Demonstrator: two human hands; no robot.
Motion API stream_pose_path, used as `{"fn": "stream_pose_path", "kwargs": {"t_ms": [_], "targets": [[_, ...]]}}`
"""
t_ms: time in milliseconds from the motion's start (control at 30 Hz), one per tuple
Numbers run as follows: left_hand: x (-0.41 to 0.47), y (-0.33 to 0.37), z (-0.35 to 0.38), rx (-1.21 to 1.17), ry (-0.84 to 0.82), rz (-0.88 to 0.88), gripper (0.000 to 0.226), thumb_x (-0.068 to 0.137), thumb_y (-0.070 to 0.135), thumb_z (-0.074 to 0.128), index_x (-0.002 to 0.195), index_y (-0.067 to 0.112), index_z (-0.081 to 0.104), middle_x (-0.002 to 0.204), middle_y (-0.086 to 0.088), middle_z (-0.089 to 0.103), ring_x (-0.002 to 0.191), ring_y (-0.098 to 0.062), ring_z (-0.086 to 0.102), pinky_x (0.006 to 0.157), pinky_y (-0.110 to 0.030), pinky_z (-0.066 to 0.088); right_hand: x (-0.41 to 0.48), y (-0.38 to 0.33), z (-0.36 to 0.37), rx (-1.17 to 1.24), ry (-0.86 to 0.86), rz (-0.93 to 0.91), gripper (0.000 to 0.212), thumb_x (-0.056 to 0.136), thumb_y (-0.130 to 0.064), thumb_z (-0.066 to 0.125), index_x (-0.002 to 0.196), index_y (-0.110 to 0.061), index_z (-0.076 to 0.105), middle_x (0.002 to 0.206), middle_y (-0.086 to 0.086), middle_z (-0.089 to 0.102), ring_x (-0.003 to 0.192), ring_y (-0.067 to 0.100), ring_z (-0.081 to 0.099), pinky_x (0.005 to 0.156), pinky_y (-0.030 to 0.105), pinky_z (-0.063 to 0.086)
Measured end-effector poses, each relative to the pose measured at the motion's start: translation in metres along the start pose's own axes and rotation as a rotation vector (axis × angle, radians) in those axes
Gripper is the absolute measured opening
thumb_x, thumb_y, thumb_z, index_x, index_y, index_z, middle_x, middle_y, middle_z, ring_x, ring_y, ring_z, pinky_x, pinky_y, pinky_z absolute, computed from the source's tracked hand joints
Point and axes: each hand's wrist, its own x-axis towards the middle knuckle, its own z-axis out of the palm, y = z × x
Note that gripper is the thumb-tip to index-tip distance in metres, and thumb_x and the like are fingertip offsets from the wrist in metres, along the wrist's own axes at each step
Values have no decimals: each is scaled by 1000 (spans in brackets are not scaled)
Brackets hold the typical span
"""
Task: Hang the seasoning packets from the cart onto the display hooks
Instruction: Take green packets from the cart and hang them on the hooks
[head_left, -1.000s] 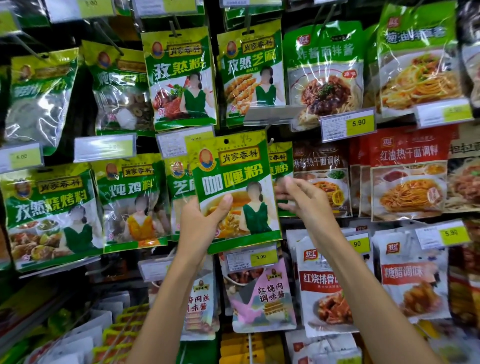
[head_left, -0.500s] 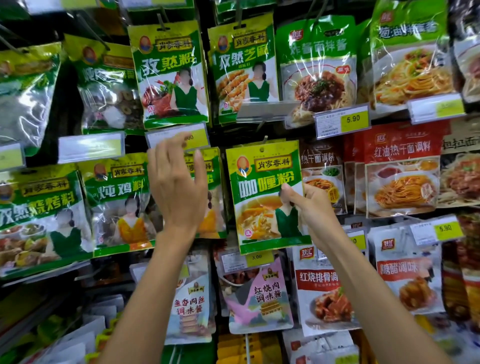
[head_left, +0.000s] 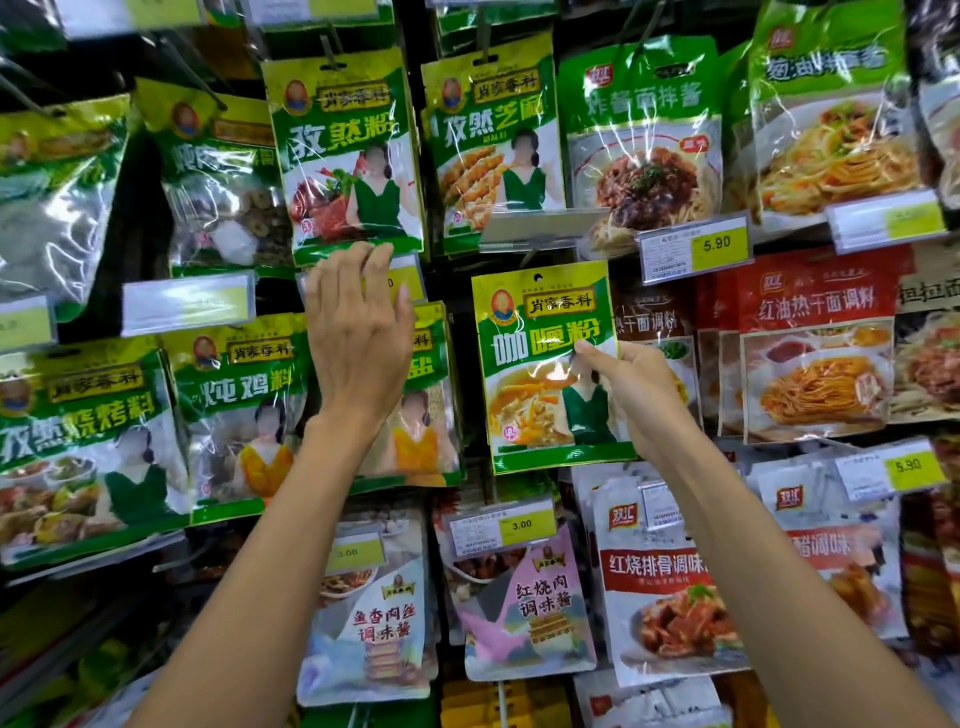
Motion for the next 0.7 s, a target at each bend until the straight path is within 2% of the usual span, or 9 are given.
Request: {"fn": "stream_pose_path", "kwargs": {"t_ms": [100,200,300,400,433,500,567,600,700], "targets": [[0,1,0,-15,-3,-1,36,97,22,43,125,0,53,121,-20,56,115,-37,51,103,-46,35,0,2,1,-5,14,25,34,93,-21,62,87,12,65,102,32,62,75,14,59,59,17,40],[-1,1,0,-20,2,-4,36,97,21,44,125,0,53,121,-20,57,115,-36,51,104,-46,35,3,5,0,-10,27,46,37,92,-19,63,94,18,63,106,33,63,91,24,62,62,21,38],[-1,0,1,-21,16,1,36,97,20,45,125,-1,54,120,-20,57,114,-37,52,103,-46,35,5,7,3,-19,24,45,41,92,-17,62,101,22,59,115,34,60,86,13,60,65,19,37],[-1,-1,1,-22,23,9,36,96,20,45,125,0,54,119,-20,57,114,-36,52,104,-46,35,9,8,8,-40,30,46,34,93,-17,61,81,14,64,102,31,64,83,17,60,76,30,44],[-1,-1,2,-21,28,11,36,96,20,45,124,0,54,119,-20,57,114,-36,52,104,-45,35,11,9,10,-57,40,46,34,93,-17,61,69,7,62,101,31,64,87,22,61,83,36,45],[-2,-1,2,-17,37,16,35,96,20,45,124,1,54,118,-19,58,113,-36,52,104,-44,34,17,13,15,-102,60,49,34,93,-17,61,62,-3,52,104,36,60,98,37,59,95,45,44],[-2,-2,3,-17,38,17,35,96,20,45,124,1,54,118,-19,58,113,-35,52,104,-43,34,24,18,19,-130,76,41,38,93,-16,60,59,-7,44,81,29,51,83,33,56,89,48,44],[-2,-2,3,-18,39,19,35,96,20,45,124,1,54,118,-19,58,112,-35,52,104,-43,34,28,21,22,-140,84,29,41,93,-16,60,57,-8,42,73,20,44,77,27,51,81,43,42],[-3,-3,4,-25,43,28,35,96,19,46,123,0,54,116,-19,58,111,-36,53,104,-44,35,39,29,27,-181,117,21,44,93,-16,61,55,-9,40,66,11,42,67,23,47,70,37,34]]}}
